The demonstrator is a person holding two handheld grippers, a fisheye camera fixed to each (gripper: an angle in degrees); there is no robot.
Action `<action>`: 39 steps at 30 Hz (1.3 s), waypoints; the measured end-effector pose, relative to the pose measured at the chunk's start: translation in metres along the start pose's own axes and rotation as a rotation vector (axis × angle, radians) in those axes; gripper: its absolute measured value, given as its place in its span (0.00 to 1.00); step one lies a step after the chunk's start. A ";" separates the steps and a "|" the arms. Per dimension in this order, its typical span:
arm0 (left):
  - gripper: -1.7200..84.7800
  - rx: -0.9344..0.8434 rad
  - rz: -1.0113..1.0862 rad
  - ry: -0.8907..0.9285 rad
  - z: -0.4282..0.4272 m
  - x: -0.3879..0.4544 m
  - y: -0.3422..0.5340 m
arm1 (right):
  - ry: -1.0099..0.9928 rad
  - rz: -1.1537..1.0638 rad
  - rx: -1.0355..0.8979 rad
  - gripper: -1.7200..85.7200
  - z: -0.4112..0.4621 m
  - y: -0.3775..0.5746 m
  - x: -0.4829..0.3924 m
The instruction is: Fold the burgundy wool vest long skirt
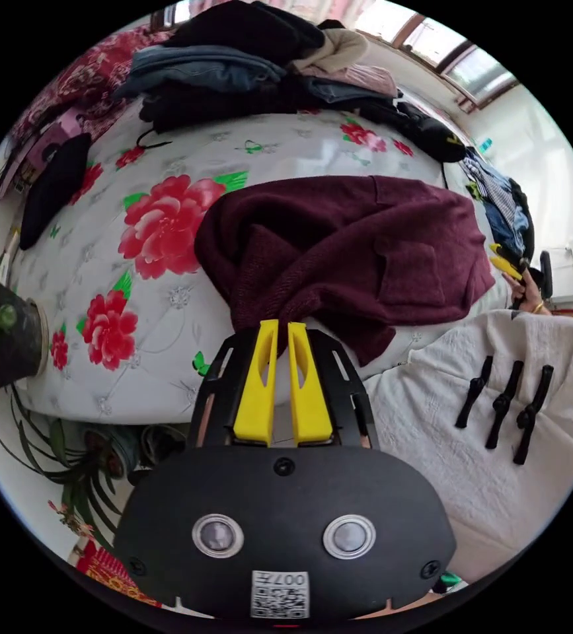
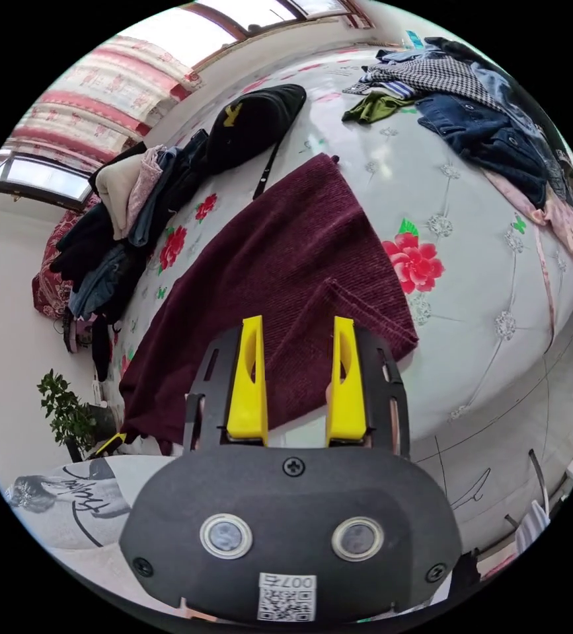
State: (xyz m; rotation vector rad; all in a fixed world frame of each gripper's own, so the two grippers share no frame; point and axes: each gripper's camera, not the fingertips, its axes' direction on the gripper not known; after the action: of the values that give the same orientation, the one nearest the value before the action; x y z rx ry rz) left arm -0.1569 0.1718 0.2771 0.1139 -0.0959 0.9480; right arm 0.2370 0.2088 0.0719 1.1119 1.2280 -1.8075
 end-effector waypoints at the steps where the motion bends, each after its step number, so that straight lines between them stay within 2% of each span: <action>1: 0.02 0.002 -0.005 0.008 -0.004 -0.004 -0.003 | 0.030 -0.020 0.006 0.14 -0.005 0.007 0.001; 4: 0.02 0.028 0.012 -0.016 -0.017 -0.009 -0.018 | 0.141 -0.099 0.003 0.15 -0.011 0.013 -0.009; 9: 0.02 0.106 0.039 0.003 -0.058 -0.022 -0.047 | 0.191 -0.127 -0.035 0.15 0.005 -0.012 -0.022; 11: 0.02 0.123 0.031 0.015 -0.074 -0.029 -0.052 | 0.211 -0.126 -0.144 0.13 0.030 -0.018 -0.020; 13: 0.02 0.148 0.024 0.035 -0.099 -0.039 -0.052 | 0.366 -0.203 -0.129 0.09 0.033 -0.012 -0.030; 15: 0.02 0.190 0.006 0.074 -0.124 -0.052 -0.051 | 0.329 -0.265 -0.136 0.07 0.022 -0.013 -0.036; 18: 0.01 0.288 -0.030 0.225 -0.174 -0.083 -0.070 | 0.175 -0.285 0.041 0.05 -0.040 -0.026 -0.040; 20: 0.01 0.339 0.004 0.242 -0.209 -0.089 -0.098 | 0.060 -0.284 0.194 0.04 -0.091 -0.040 -0.044; 23: 0.01 0.424 0.120 0.166 -0.279 -0.074 -0.154 | -0.138 -0.290 0.431 0.03 -0.182 -0.060 -0.053; 25: 0.01 0.553 0.206 0.207 -0.353 -0.060 -0.178 | -0.229 -0.337 0.608 0.03 -0.250 -0.060 -0.066; 27: 0.01 0.629 0.274 0.181 -0.409 -0.045 -0.178 | -0.265 -0.398 0.702 0.03 -0.291 -0.050 -0.075; 29: 0.01 0.660 0.360 0.080 -0.450 -0.023 -0.166 | -0.289 -0.465 0.774 0.03 -0.320 -0.034 -0.079; 31: 0.01 0.707 0.440 0.029 -0.485 -0.007 -0.131 | -0.310 -0.521 0.855 0.03 -0.344 -0.006 -0.072; 35: 0.01 0.643 0.490 -0.009 -0.476 0.002 -0.077 | -0.316 -0.547 0.841 0.03 -0.344 0.031 -0.039; 39: 0.02 0.391 0.422 -0.038 -0.370 -0.007 -0.037 | -0.135 -0.491 0.621 0.03 -0.280 0.069 0.004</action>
State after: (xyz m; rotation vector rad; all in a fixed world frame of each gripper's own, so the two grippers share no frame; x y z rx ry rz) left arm -0.1190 0.1966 -0.0924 0.4874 0.0339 1.3786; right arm 0.3720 0.4497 -0.0106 1.0272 0.9268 -2.7147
